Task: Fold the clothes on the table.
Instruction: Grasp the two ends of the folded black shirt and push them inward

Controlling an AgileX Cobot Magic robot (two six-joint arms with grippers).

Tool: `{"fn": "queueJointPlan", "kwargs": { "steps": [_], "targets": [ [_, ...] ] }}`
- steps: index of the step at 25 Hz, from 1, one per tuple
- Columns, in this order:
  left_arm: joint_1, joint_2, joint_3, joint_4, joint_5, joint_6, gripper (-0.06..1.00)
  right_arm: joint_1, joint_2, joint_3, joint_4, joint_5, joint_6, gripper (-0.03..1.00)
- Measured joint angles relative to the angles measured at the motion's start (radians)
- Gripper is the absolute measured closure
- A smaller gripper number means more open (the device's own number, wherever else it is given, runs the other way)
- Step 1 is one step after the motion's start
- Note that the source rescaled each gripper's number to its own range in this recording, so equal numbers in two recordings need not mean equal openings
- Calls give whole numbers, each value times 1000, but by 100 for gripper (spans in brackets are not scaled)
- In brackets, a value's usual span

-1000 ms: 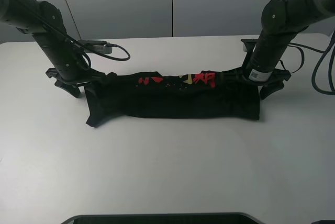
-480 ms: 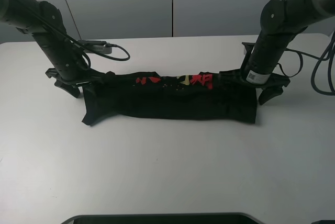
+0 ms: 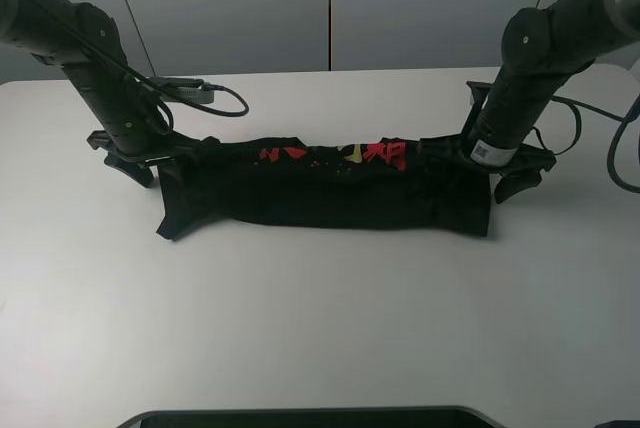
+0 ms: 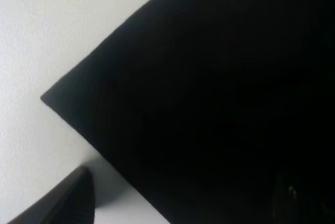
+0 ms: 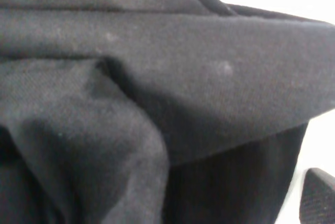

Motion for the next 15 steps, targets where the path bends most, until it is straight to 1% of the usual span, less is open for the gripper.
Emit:
{"fn": "queueJointPlan", "kwargs": {
  "steps": [1,2,3,4,6,9,10,11,12,15],
  "targets": [
    [0,0,0,0,0,2,4,0,-2,7,-2,-11,0,-2],
    [0,0,0,0,0,2,4,2,-2,10,-4,-18,0,0],
    [0,0,0,0,0,2,4,2,-4,14,-4,-22,0,5],
    [0,0,0,0,0,4,4,2,-4,17,1,-24,0,13],
    [0,2,0,0,0,6,4,2,-5,19,31,-37,0,36],
    [0,2,-1,0,0,8,4,6,-5,25,120,-66,-26,67],
    [0,2,-1,0,2,8,4,6,-5,27,134,-68,-31,75],
    [0,2,-1,0,2,8,4,6,-5,27,147,-70,-33,80],
    [0,2,-1,0,2,8,4,6,-5,27,152,-72,-33,82],
    [0,2,-2,4,4,8,4,6,-5,27,156,-72,-38,82]
  ]
}}
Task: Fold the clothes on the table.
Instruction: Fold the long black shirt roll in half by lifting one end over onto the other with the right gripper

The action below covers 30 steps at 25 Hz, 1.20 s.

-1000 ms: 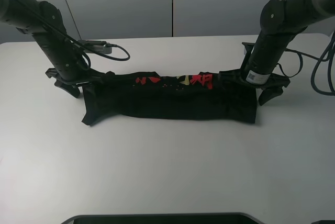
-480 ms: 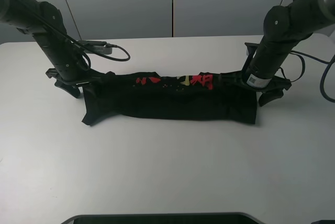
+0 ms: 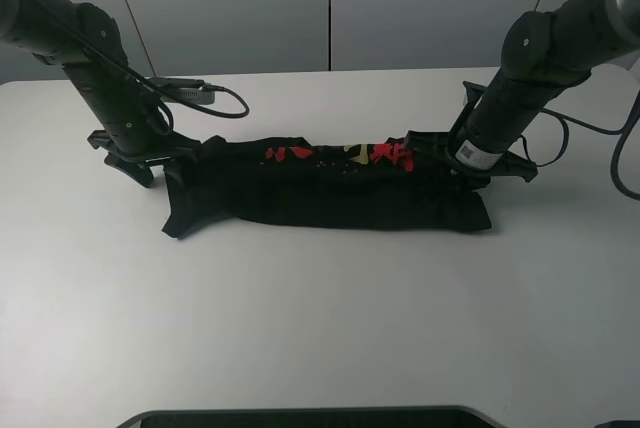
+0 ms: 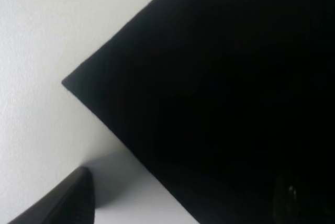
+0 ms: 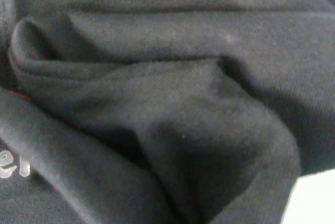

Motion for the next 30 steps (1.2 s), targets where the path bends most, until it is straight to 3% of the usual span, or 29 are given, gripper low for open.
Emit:
{"fn": "queueJointPlan", "kwargs": {
  "steps": [7,15,19,30],
  "targets": [
    [0,1,-1,6,0,0,4,-2,0,2,53,-2,-67,82],
    [0,2,-2,8,0,0,4,-10,-2,2,183,-4,-207,82],
    [0,2,-4,10,2,0,4,-10,-25,-2,188,0,-234,83],
    [0,2,-4,14,4,0,4,-9,-90,-73,213,120,-293,84]
  ]
}}
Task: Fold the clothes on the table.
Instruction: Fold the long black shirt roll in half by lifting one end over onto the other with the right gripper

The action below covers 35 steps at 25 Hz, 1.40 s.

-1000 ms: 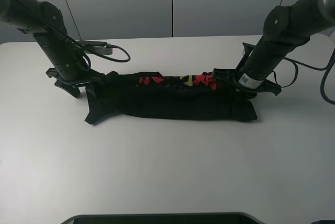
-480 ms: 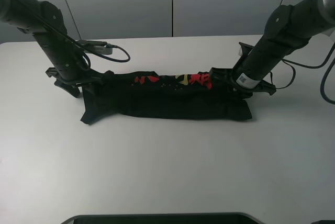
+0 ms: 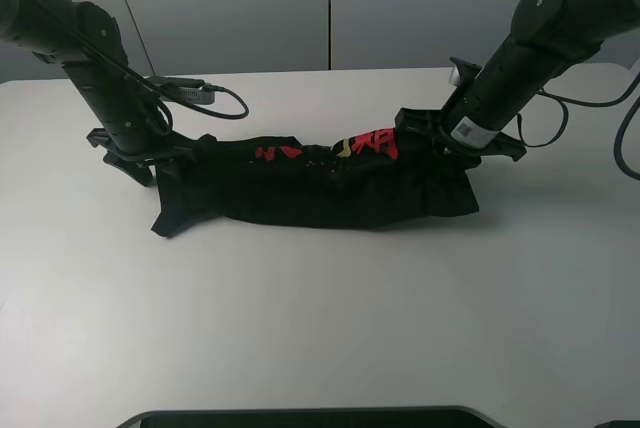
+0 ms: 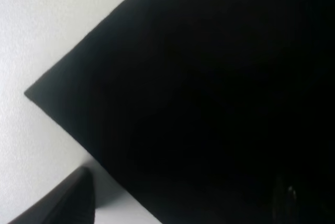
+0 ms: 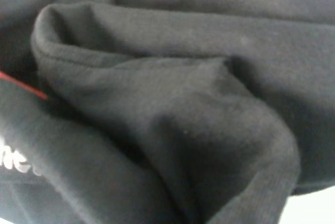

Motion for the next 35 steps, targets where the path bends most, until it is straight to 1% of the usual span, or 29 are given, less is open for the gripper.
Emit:
{"fn": "queueJointPlan", "kwargs": {
  "steps": [6,8,11,14,17,21,24,29,31,35],
  "targets": [
    [0,0,0,0,0,2,4,0,-5,-69,10,89,-25,84],
    [0,0,0,0,0,2,4,1,-5,-93,16,135,-39,84],
    [0,0,0,0,0,2,4,1,-5,-135,21,232,-69,84],
    [0,0,0,0,0,2,4,1,-5,-172,79,348,-127,84],
    [0,0,0,0,0,2,4,1,-5,-192,169,401,-179,84],
    [0,0,0,0,0,2,4,1,-5,-193,327,395,-254,84],
    [0,0,0,0,0,2,4,4,-5,-193,398,374,-276,84],
    [0,0,0,-2,0,0,4,22,5,-193,451,327,-282,84],
    [0,0,0,-4,0,0,4,48,28,-193,478,298,-282,84],
    [0,0,0,-7,0,0,4,130,75,-193,540,218,-287,84]
  ]
}}
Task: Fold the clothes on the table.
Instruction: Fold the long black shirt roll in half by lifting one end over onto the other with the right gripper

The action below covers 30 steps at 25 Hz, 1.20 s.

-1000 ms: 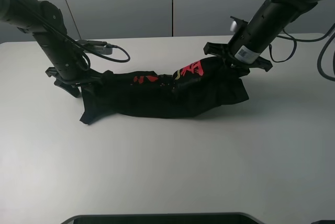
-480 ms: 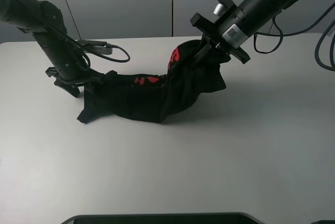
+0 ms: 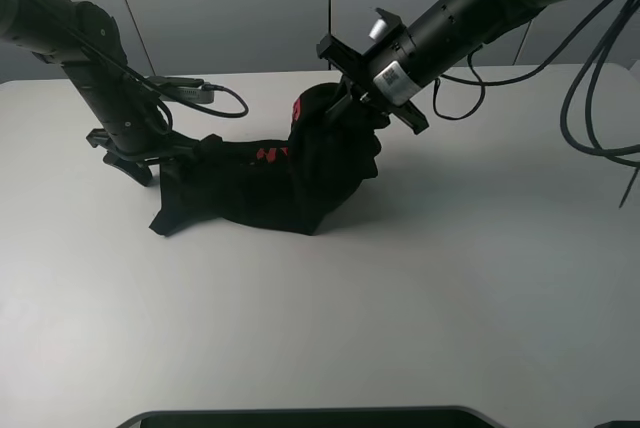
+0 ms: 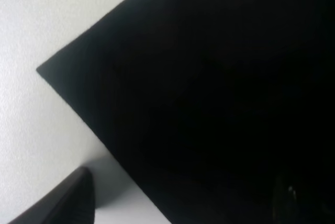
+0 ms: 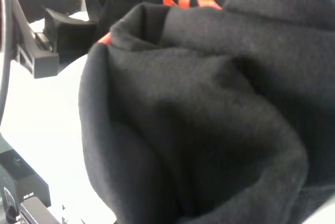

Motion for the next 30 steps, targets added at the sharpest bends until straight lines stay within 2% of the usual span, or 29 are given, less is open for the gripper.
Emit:
{"fn": "queueJointPlan", "kwargs": {
  "steps": [3,13,19,30],
  "targets": [
    [2,0,0,-2,0,0,4,50,41,-1,87,-42,-36,84],
    [2,0,0,-12,0,0,4,127,141,-2,361,-161,-177,84],
    [2,0,0,-22,0,2,4,185,142,-3,426,-253,-206,84],
    [2,-8,-3,-71,1,2,4,191,194,-7,497,-268,-261,84]
  ]
}}
